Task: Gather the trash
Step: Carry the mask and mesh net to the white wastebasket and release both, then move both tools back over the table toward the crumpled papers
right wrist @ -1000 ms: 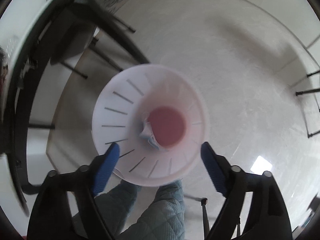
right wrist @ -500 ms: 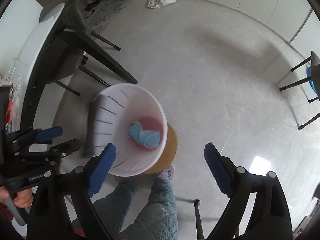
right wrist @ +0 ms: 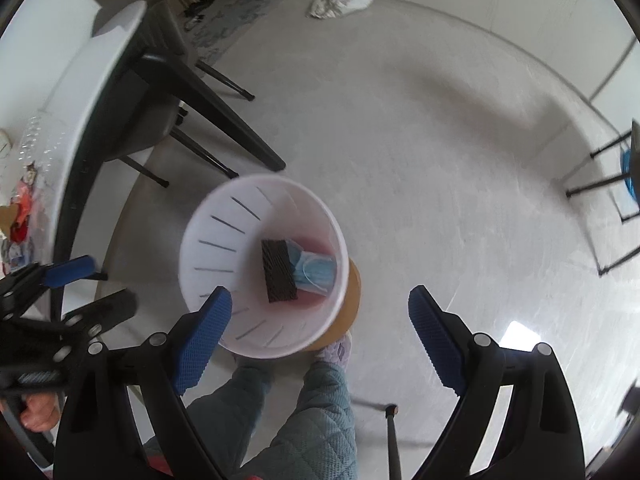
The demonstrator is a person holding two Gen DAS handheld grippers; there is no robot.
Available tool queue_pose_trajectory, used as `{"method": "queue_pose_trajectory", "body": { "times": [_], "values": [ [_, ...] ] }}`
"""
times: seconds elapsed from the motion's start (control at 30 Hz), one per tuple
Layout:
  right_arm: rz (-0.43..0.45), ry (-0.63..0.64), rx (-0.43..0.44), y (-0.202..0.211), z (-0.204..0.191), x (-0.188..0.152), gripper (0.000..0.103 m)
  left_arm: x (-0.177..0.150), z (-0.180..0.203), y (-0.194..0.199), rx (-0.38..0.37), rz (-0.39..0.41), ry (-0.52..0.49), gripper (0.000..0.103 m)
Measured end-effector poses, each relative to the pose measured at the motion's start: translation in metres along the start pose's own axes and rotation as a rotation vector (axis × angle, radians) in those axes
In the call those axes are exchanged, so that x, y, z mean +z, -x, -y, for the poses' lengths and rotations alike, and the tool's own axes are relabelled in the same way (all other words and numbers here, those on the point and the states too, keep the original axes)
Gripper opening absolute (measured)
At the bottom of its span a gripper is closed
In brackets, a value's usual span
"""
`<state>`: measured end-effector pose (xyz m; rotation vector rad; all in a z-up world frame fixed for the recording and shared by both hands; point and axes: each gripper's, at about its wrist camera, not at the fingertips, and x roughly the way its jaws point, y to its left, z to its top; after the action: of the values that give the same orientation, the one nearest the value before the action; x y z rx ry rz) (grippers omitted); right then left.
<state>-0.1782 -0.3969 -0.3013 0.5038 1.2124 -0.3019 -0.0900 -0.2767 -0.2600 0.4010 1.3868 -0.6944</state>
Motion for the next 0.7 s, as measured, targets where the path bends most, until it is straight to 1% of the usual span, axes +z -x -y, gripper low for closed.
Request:
{"method": "queue_pose_trajectory", "body": {
  "times": [0.07,0.2,0.3,0.4,0.53,0.57,0.7],
  "values": [
    [0.025,0.027,0.003,0.013,-0.009,0.006,0.092,0.001,-0.002,0.025,-0.001,0.045,0.004,0.095],
    [0.092,0.092,0.023,0.044,-0.034,0.021,0.095,0.0,-0.012,0.083,-0.004,0.147,0.035,0.095],
    [0.148,0.147,0.049,0.072,-0.059,0.029,0.096,-0.007,-0.028,0.126,0.005,0.214,0.073,0.095],
    [0.196,0.197,0.074,0.095,-0.083,0.036,0.096,-0.021,-0.05,0.169,0.023,0.292,0.128,0.095],
    [0.25,0.263,0.109,0.12,-0.115,0.041,0.1,-0.046,-0.081,0.205,0.065,0.36,0.201,0.095],
    [0.262,0.281,0.12,0.125,-0.125,0.042,0.1,-0.053,-0.086,0.208,0.074,0.367,0.215,0.095],
    [0.263,0.345,0.154,0.13,-0.163,0.045,0.1,-0.079,-0.126,0.225,0.116,0.389,0.304,0.095]
  ]
}}
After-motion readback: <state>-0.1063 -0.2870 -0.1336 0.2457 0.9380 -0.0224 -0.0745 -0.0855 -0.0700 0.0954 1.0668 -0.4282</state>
